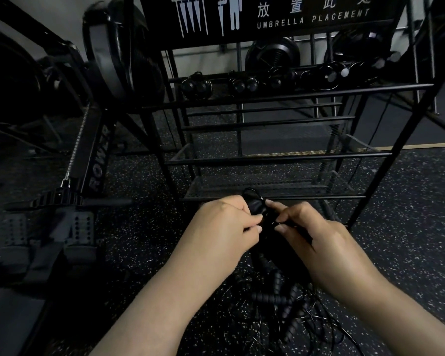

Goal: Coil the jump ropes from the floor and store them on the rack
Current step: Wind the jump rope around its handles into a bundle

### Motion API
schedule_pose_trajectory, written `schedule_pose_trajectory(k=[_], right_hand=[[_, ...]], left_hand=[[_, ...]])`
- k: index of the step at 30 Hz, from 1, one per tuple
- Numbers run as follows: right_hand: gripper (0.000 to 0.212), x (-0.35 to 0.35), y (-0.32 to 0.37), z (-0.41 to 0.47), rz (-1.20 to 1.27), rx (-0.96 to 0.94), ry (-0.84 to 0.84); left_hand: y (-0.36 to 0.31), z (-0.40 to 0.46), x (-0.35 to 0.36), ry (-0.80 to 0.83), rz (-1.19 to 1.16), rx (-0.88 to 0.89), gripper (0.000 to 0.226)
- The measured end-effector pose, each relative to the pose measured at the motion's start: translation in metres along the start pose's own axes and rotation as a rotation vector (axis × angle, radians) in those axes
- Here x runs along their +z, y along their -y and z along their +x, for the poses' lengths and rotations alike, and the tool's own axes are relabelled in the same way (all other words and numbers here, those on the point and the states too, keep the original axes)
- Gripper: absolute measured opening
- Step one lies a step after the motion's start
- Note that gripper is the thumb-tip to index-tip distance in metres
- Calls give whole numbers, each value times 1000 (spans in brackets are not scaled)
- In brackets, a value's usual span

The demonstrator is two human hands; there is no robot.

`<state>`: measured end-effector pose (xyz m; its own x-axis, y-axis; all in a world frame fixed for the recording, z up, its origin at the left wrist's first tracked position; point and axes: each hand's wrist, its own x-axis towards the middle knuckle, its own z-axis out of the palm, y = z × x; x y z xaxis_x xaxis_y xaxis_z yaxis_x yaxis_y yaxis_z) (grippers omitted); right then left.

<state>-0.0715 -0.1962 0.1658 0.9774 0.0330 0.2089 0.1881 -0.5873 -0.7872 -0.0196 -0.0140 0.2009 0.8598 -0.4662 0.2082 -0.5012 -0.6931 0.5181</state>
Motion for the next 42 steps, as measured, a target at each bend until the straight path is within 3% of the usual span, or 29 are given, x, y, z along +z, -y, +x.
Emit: schedule_pose_trajectory(k=[8, 11, 13, 16, 22, 27, 31, 42], right_hand=[[12, 5, -2, 1, 42, -41, -25], [14, 4, -1, 2, 35, -27, -25], [11, 2, -3, 3, 33, -2, -29], [4, -1, -3, 5, 44, 39, -31], [7, -2, -2, 4, -42, 12, 17], [8, -2, -6, 3, 17, 13, -7], [4, -4, -7, 3, 113, 27, 8], [4, -11, -5, 6, 271, 76, 44]], left_hand=[[-4, -2, -1, 43, 149, 50, 26], [5, -3, 2, 48, 13, -20, 23], [9, -4, 4, 7, -65, -18, 8], [12, -5, 7, -34, -223, -67, 23], [8, -2, 12, -22, -339, -208, 19], [7, 0, 8, 38, -149, -70, 7], [11, -1, 2, 115, -21, 39, 15], [19, -6, -5, 175, -263, 25, 11]])
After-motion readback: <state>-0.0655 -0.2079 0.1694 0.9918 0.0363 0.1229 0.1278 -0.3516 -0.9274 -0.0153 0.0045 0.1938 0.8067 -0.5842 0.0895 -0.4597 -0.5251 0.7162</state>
